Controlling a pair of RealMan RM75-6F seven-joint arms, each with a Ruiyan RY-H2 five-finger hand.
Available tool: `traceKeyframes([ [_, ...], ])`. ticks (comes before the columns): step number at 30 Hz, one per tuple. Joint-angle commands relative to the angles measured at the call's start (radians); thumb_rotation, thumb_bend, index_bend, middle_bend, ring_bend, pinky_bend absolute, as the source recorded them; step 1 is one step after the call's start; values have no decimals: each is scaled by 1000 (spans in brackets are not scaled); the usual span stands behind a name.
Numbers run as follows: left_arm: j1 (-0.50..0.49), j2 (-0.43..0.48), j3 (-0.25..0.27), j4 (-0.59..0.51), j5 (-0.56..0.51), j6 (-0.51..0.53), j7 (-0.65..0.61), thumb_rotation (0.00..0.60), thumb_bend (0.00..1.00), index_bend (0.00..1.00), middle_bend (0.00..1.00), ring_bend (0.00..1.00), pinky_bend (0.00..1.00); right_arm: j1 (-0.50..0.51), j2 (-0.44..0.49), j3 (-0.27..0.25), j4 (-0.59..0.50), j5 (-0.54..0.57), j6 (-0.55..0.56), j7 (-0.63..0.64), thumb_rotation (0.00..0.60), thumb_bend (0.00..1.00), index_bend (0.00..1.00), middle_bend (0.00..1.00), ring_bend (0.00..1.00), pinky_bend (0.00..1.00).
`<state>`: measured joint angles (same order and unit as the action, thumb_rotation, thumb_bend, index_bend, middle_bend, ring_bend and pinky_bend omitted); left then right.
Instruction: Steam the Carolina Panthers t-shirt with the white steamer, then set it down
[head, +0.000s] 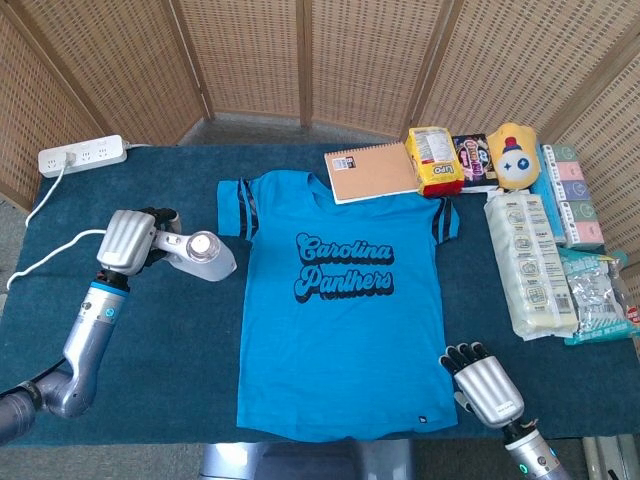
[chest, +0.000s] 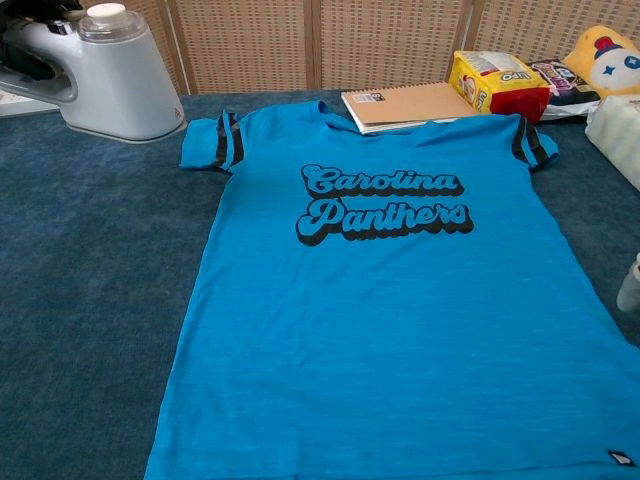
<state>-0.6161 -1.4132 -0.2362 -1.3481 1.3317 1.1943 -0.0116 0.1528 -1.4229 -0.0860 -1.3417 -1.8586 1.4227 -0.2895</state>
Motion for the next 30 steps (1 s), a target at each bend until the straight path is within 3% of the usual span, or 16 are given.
traceKeyframes([
  [1,1,4,-1,-4,-1,1,1,600,539,573,662,606,728,12,-26,-8,76,-33,38,47,600,117,387,389,366,369],
  [13,5,24,-10,-39,-14,5,13,600,539,573,662,606,728,42,-75,-28,264,-75,96,154,600,82,387,390,365,350],
  [30,11,42,-13,-90,-27,13,52,600,540,573,663,605,728,75,-128,-53,423,-80,118,237,600,68,387,389,351,334],
])
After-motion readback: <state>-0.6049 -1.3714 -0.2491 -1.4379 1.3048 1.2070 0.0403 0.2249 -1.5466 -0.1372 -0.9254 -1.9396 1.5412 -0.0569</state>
